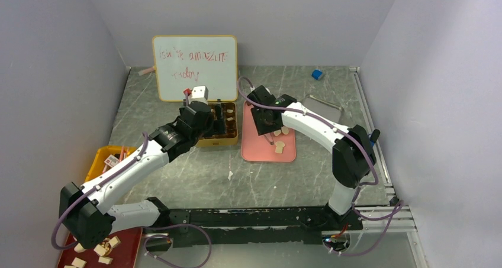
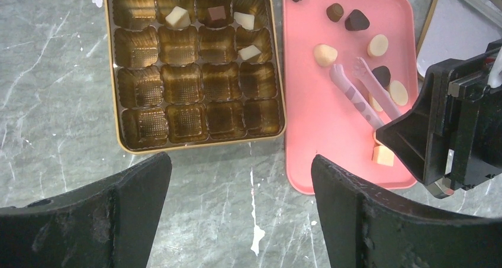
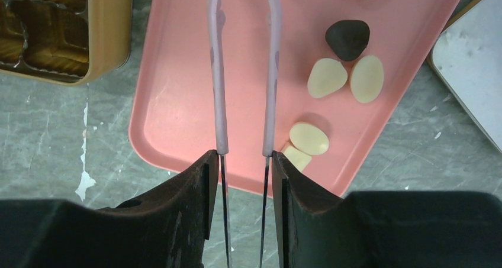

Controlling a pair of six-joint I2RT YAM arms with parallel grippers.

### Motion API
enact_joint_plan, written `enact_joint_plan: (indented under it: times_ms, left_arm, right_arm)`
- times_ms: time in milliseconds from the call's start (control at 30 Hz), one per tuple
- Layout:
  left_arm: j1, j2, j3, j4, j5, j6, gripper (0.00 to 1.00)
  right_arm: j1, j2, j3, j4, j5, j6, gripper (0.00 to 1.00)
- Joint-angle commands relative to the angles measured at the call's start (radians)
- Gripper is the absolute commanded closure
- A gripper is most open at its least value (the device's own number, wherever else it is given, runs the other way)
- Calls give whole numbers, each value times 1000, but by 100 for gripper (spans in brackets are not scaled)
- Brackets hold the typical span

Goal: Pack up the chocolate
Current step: Pick up the fake chocolate from the plate.

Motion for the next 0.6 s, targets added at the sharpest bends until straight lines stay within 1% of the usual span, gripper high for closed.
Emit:
enact_joint_plan:
  times_ms: [0,567]
  left_arm:
    - [-5,10,50,37,4,23,7]
    - [-4,13,65,18,-10,26,7]
  right_arm:
    - [-16,8,-5,54,31,12,60]
    - [-38,53,-60,134,-14,23,59]
